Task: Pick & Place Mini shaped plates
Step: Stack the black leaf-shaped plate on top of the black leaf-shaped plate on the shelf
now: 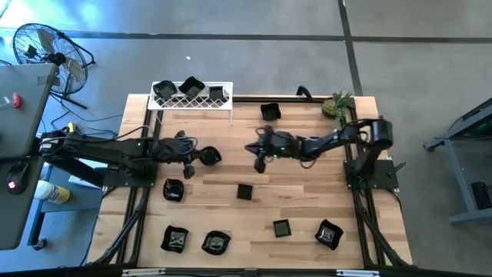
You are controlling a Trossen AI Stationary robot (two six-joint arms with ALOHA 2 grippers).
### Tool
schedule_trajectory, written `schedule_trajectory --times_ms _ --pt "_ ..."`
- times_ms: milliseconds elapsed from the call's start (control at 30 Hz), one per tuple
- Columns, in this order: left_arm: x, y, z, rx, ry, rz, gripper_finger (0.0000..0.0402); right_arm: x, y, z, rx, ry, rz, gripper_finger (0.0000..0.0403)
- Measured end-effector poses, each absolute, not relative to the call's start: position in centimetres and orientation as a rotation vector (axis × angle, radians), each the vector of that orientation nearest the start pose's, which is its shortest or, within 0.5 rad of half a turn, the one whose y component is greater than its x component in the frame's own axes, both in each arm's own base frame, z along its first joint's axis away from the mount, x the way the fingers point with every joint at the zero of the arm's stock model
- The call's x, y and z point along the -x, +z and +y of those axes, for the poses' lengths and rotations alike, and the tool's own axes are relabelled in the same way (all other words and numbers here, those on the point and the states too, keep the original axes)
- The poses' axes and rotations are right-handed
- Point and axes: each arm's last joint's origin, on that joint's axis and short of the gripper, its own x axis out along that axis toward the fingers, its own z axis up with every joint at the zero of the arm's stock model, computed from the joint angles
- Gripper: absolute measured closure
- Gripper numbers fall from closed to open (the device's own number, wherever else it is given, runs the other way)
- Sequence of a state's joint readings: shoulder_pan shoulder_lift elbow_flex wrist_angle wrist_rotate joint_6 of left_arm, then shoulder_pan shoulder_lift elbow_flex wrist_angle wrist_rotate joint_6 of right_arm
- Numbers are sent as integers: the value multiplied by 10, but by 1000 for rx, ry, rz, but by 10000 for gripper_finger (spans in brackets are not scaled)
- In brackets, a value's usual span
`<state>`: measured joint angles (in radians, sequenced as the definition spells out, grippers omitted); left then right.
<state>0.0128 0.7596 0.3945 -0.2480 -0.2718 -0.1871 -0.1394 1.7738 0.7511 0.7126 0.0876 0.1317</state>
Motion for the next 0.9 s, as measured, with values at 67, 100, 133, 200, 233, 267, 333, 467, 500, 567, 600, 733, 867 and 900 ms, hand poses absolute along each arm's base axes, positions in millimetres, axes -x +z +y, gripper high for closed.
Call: schedule_trajectory --times_ms 67,100,133,200,233,267,333,467,500,567,600,733,867,900 --pt "-163 203 10 92 335 636 386 -327 158 -49 -137 -252 238 390" --pt "-168 203 10 84 336 671 380 -321 160 -49 -136 -252 207 394" --pt "-173 202 10 77 338 710 372 -316 161 -49 -135 -254 184 398" --pt "-183 198 10 61 341 798 356 -306 160 -47 -134 -252 171 400" --pt "-188 196 10 55 342 835 347 -303 160 -47 -133 -251 169 399" --pt "-193 195 10 50 343 865 338 -299 160 -46 -130 -250 164 398" --pt "-203 191 10 33 331 934 322 -294 159 -45 -122 -249 162 394" --pt "-224 180 8 18 247 1026 304 -286 158 -44 -116 -249 160 397" --pt "-228 177 8 9 237 1045 303 -285 158 -44 -111 -248 160 399" --pt "-235 172 8 -3 230 1081 303 -283 160 -44 -107 -247 148 401" --pt "-238 169 8 -7 221 1094 303 -282 161 -44 -107 -247 145 400" --pt "-244 160 8 -18 202 1141 303 -282 161 -44 -92 -246 147 395" --pt "-247 156 8 -19 204 1162 303 -282 161 -44 -81 -246 149 396" --pt "-247 155 8 -19 205 1164 303 -282 161 -44 -79 -246 149 398"
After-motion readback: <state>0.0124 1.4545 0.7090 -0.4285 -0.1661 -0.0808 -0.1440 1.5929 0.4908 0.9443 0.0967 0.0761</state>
